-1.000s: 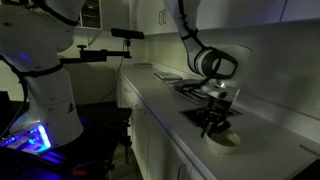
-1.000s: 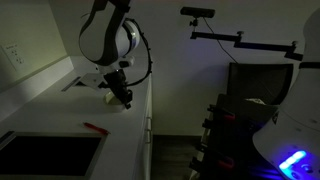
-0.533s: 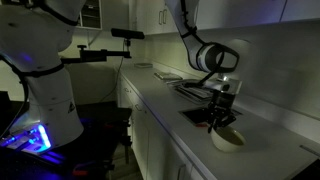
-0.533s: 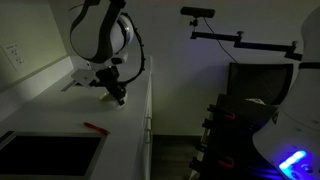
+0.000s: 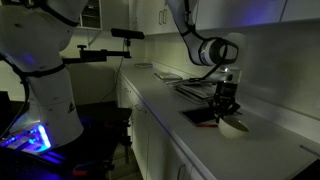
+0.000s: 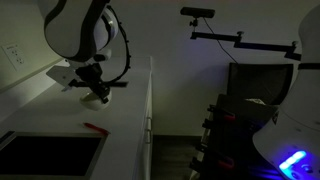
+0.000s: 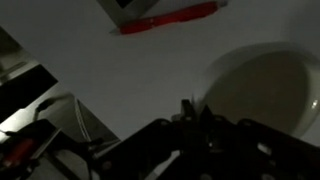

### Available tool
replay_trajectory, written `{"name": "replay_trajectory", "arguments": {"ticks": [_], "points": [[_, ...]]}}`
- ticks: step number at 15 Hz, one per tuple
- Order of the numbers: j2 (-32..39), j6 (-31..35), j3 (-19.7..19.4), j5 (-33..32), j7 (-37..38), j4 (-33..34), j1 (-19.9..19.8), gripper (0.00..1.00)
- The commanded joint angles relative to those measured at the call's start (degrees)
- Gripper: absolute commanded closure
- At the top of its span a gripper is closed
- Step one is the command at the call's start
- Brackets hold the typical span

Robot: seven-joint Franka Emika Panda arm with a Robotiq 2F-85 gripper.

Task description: Move the bowl backward

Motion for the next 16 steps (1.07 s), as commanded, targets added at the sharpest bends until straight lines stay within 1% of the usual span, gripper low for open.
{"name": "replay_trajectory", "arguments": {"ticks": [1, 4, 8, 10, 11, 12, 14, 16], "points": [[2.54, -2.78, -0.78, -2.41, 2.84, 4.77, 1.31, 0.97], [5.00, -1.98, -0.69, -2.92, 1.56, 7.37, 1.30, 0.97], [7.90, -0.91, -2.44, -6.37, 2.78, 9.62, 2.63, 0.97], [8.54, -0.08, -2.99, -7.06, 3.23, 10.00, 2.92, 0.97], [8.50, 0.01, -3.04, -7.00, 3.01, 10.01, 2.97, 0.86], [8.20, 0.00, -2.79, -6.81, 2.28, 9.80, 2.75, 0.64], [7.25, 0.38, -2.14, -6.15, 1.39, 9.03, 2.21, 0.60], [5.91, 1.09, -1.94, -6.27, 0.70, 7.94, 2.10, 0.46]]}}
